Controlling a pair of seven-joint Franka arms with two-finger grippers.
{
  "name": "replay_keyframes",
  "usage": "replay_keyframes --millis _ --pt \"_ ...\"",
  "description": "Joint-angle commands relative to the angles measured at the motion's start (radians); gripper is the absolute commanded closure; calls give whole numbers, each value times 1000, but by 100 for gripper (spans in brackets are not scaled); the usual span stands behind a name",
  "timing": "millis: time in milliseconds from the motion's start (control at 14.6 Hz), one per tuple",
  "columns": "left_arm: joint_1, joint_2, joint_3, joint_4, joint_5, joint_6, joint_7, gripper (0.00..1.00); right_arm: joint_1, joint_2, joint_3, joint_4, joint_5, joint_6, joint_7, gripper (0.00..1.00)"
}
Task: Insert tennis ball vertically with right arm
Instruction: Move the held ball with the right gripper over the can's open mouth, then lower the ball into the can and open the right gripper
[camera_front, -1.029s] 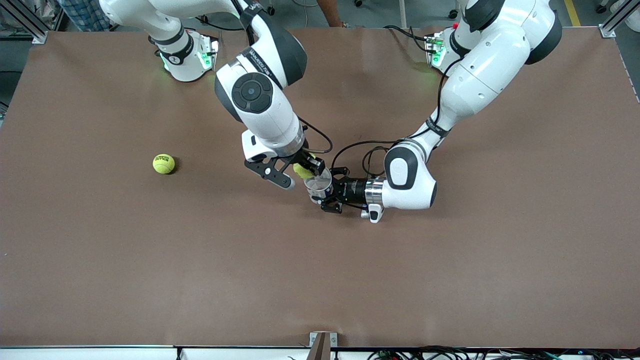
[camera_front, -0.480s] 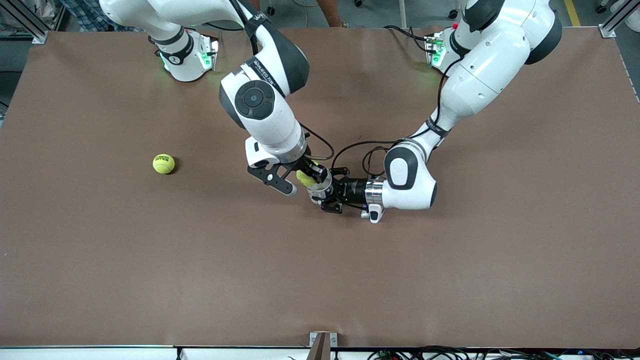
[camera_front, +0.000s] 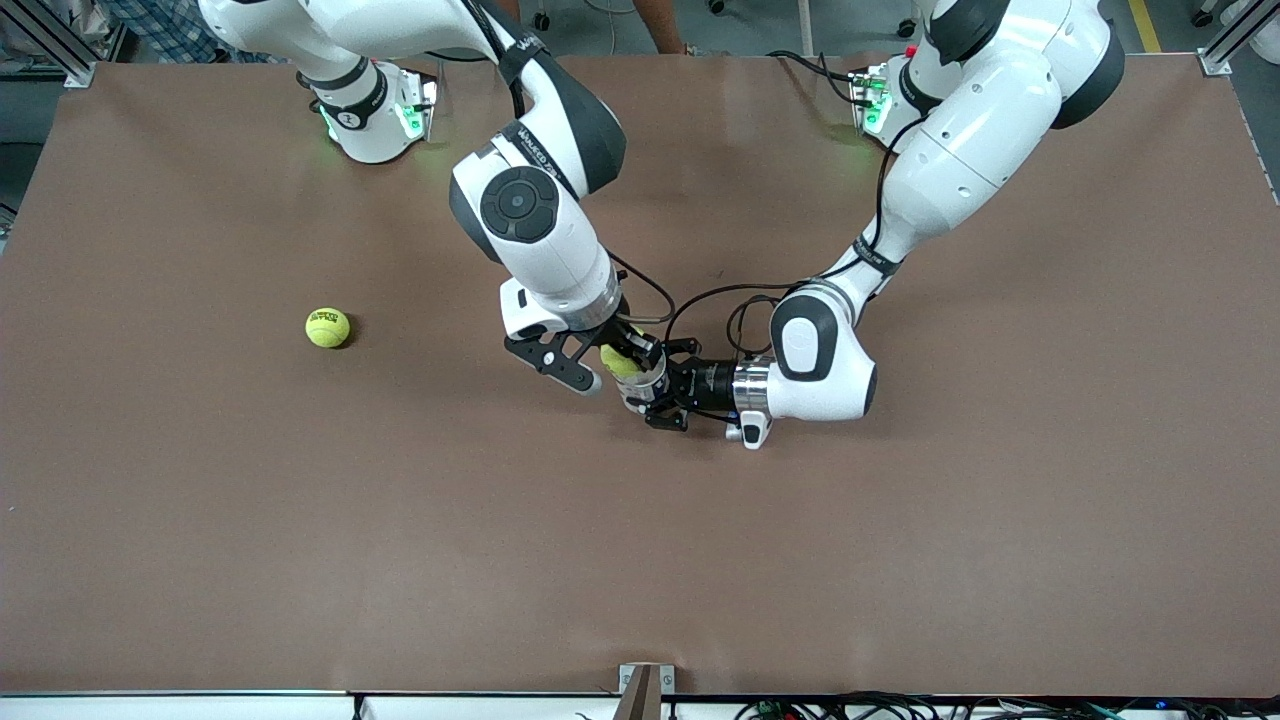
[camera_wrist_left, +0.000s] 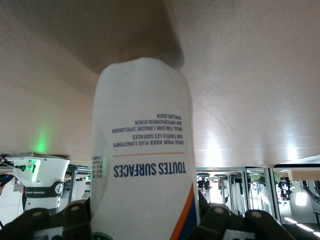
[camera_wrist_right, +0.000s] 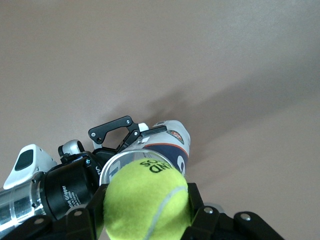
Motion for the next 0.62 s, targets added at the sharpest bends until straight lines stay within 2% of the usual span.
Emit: replay_keyframes --millis 0,206,274,343,412,549 --pt "-4 -5 2 6 -14 9 -10 38 10 29 -6 45 19 3 14 57" --pt "-1 -5 3 8 -14 9 -10 38 18 38 -6 59 19 3 12 55" --pt "-1 -5 3 8 -14 9 -10 38 18 38 -6 59 18 3 12 47" --pt "-1 -5 3 8 -14 9 -10 38 18 38 -8 59 18 1 12 28" --pt "-1 -5 3 8 -14 9 -10 38 18 38 -8 59 16 3 11 4" --pt "-1 -7 3 8 -14 9 -10 38 18 38 -8 61 16 3 8 0"
